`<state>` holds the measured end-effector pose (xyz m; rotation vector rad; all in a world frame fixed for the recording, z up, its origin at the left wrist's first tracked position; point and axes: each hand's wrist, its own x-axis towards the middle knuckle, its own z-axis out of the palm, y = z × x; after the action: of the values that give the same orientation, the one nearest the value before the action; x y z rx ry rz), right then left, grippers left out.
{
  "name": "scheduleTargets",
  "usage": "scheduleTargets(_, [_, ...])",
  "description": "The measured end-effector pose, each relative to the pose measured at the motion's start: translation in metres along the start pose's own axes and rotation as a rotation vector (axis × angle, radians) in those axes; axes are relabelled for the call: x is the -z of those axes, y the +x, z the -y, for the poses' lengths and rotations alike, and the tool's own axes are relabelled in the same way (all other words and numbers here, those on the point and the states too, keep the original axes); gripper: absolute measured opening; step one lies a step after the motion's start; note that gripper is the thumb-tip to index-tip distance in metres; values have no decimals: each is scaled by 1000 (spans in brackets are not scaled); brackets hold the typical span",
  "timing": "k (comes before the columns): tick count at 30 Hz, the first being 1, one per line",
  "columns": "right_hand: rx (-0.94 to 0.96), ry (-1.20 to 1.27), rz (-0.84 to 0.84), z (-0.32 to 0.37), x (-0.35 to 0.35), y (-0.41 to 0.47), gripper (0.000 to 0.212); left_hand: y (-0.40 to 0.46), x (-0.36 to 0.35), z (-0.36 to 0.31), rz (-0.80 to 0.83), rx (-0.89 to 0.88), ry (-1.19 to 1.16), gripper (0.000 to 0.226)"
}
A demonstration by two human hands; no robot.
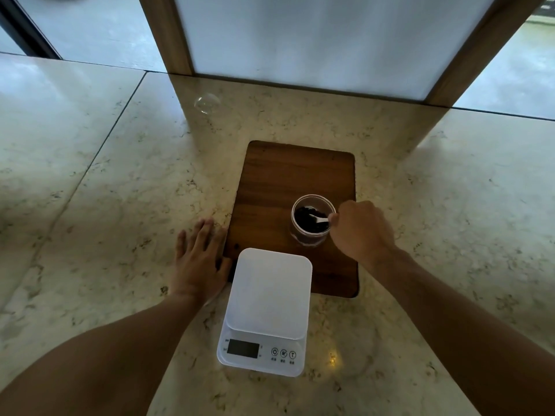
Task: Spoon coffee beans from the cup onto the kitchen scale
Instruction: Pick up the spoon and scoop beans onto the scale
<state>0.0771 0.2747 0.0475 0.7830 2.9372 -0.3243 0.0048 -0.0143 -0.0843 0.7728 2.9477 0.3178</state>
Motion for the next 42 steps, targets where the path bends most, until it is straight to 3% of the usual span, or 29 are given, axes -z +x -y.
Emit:
scheduleTargets(24, [-83, 390, 205, -23, 8, 7, 36, 1, -1, 1, 20, 3, 15, 70])
scheduleTargets(42, [-132, 484, 208, -33, 3, 8, 34, 1, 2, -1, 20, 7, 4, 71])
